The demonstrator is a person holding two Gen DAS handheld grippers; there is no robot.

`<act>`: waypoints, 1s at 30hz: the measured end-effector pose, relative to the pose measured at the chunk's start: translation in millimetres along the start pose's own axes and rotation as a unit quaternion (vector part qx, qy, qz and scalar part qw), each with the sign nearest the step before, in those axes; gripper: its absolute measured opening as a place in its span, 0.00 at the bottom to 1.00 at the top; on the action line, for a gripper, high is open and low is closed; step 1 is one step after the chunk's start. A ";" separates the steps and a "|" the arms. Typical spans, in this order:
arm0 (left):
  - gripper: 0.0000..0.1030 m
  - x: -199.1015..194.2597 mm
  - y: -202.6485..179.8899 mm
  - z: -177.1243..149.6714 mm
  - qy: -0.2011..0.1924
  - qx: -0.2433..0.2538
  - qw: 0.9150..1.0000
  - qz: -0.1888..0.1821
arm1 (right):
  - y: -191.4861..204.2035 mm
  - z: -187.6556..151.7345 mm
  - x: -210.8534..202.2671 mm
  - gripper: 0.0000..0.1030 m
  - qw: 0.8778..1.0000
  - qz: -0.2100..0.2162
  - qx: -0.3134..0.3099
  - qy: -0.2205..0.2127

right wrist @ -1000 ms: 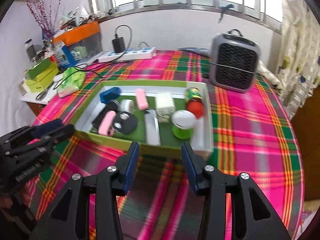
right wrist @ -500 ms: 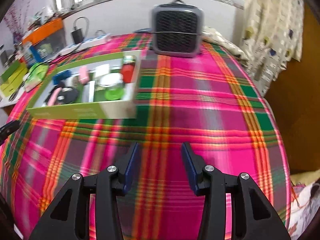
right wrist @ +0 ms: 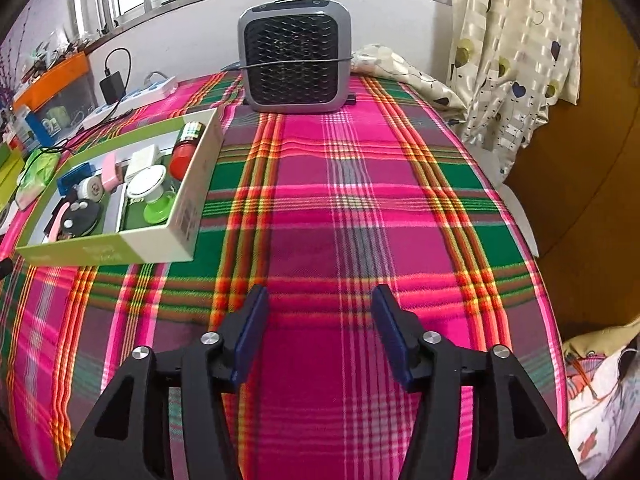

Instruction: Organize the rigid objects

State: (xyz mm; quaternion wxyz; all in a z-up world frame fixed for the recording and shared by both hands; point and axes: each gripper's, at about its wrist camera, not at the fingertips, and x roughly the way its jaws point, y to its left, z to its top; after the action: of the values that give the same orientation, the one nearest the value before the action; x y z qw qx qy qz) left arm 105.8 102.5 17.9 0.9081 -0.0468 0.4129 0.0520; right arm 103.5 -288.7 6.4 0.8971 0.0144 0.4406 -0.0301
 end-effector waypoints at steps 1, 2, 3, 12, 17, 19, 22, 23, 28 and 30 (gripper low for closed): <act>0.36 1.8 0.0 1.4 0.001 0.001 1.000 0.000 | -1.7 1.9 1.5 0.58 1.000 -0.002 0.002 0.000; 0.36 4.5 0.1 3.2 0.003 0.002 1.000 0.000 | -2.3 2.5 2.3 0.59 1.000 -0.005 0.004 0.001; 0.36 7.4 0.6 4.9 0.005 0.002 1.000 0.000 | -3.5 4.0 3.3 0.59 1.000 -0.006 0.006 0.001; 0.36 25.0 -1.5 12.7 0.016 0.013 1.000 -0.009 | -9.0 12.7 12.0 0.68 1.000 -0.009 0.009 0.004; 0.41 27.7 -7.8 13.6 0.018 0.031 0.999 0.000 | -9.3 12.3 11.9 0.68 1.000 -0.010 0.010 0.004; 0.41 28.0 -10.4 13.4 0.019 0.038 0.999 0.006 | -8.7 12.8 12.5 0.68 1.000 -0.010 0.010 0.004; 0.41 28.3 -9.6 13.5 0.019 0.034 0.999 0.002 | -8.2 12.9 12.6 0.68 1.000 -0.010 0.010 0.005; 0.41 28.4 -10.2 13.4 0.019 0.033 0.999 0.000 | -8.2 12.7 12.5 0.68 1.000 -0.010 0.010 0.005; 0.42 28.4 -12.2 12.9 0.018 0.041 0.999 0.010 | -8.3 12.4 12.3 0.68 1.000 -0.010 0.010 0.005; 0.42 28.6 -10.5 13.1 0.019 0.037 0.999 0.005 | -7.9 12.9 12.6 0.68 1.000 -0.010 0.010 0.005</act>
State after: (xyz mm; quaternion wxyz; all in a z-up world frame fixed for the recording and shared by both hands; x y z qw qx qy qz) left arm 135.6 95.3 5.3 0.9010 -0.0123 0.4317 0.0402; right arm 120.9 -297.8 4.2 0.8945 0.0188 0.4445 -0.0437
